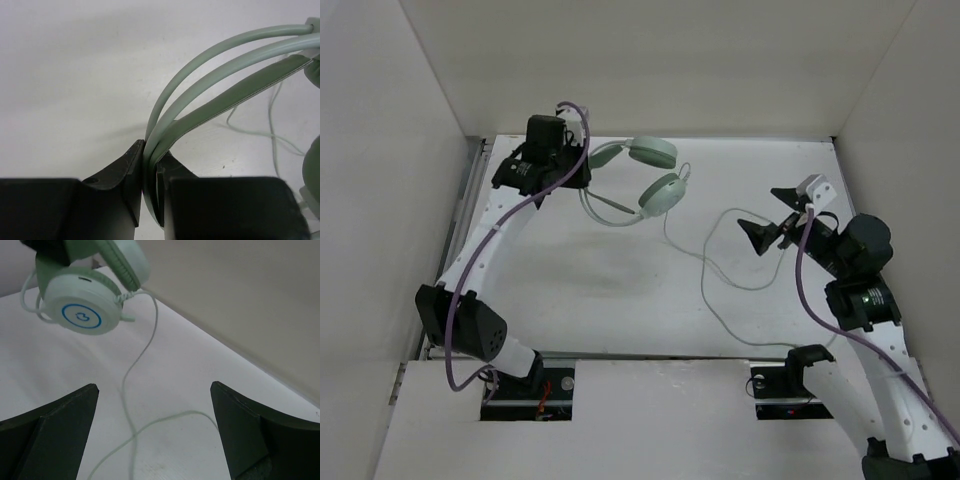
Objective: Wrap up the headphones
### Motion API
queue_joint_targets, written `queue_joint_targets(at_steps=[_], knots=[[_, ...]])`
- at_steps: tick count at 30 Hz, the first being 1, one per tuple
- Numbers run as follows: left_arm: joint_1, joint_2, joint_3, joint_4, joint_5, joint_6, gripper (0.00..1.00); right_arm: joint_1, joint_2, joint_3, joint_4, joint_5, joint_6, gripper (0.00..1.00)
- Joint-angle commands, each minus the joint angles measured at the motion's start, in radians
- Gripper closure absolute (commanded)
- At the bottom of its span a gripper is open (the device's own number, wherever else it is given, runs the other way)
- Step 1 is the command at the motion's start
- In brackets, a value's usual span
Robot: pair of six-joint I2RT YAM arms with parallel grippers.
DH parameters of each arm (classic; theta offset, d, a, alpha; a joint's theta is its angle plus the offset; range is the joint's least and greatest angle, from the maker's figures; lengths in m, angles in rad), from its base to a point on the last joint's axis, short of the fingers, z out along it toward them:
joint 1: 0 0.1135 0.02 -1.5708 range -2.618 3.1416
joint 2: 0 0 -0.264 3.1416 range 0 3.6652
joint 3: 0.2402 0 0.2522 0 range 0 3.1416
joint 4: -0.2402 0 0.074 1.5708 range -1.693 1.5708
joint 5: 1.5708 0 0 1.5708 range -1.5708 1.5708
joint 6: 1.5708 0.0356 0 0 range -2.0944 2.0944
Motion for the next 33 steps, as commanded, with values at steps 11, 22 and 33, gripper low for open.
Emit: queue_joint_targets(at_steps=[11,22,33], knots=[[0.138,-0.096,0.291,-0.251,0.139,0.075,1.0,0.472,0.182,-0.123,0.489,0.2,-0.171,0.0],[0.222,-0.153,0.327,-0.237,0.377,0.045,1.0,0.551,0.61,0.033,0.854,0.335,-0.122,0.0],[0.337,-0.139,0.379,-0.154,0.526,-0.092,1.0,0.536,0.917,0.308,0.927,0.39,-0.019,0.0]])
